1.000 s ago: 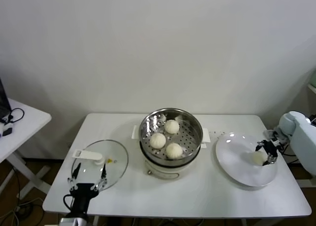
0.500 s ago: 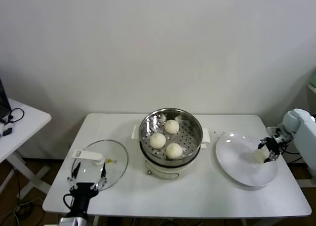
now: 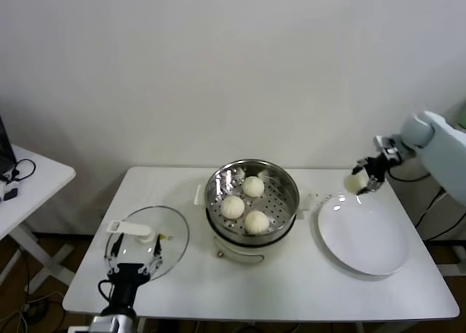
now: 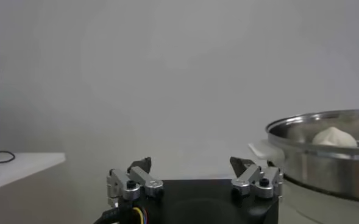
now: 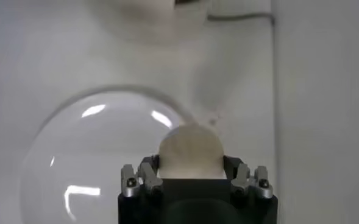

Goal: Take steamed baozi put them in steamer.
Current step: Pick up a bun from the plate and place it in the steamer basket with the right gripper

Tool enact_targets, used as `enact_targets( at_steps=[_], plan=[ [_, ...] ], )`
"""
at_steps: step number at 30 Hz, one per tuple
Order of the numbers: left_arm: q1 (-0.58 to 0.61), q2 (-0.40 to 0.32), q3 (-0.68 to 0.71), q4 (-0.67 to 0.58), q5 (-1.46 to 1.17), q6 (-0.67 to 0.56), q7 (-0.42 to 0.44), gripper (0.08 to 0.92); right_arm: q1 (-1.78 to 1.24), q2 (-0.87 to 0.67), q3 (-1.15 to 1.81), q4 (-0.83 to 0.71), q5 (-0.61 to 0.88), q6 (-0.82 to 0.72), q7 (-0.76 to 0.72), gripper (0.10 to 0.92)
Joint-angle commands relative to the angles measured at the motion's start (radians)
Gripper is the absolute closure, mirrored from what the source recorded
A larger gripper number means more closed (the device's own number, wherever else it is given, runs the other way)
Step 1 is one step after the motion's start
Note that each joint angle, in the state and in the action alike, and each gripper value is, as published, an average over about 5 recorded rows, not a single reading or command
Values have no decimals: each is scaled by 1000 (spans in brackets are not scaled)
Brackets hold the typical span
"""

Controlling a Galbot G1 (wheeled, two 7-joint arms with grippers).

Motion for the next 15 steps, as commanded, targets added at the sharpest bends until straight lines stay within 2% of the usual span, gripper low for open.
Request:
enact_targets(
  at_steps=[1, 6, 15],
  plan=[
    [-15, 4, 26, -7, 46, -3, -5, 177, 433, 126, -498, 169, 511, -224, 30, 341],
    [-26, 4, 50, -9, 83, -4, -8, 177, 442, 200, -540, 222, 579, -271, 69, 338],
    [-34, 11, 45, 1, 90, 0, -8, 177, 371, 282, -550, 284, 592, -315, 117, 340]
  ],
)
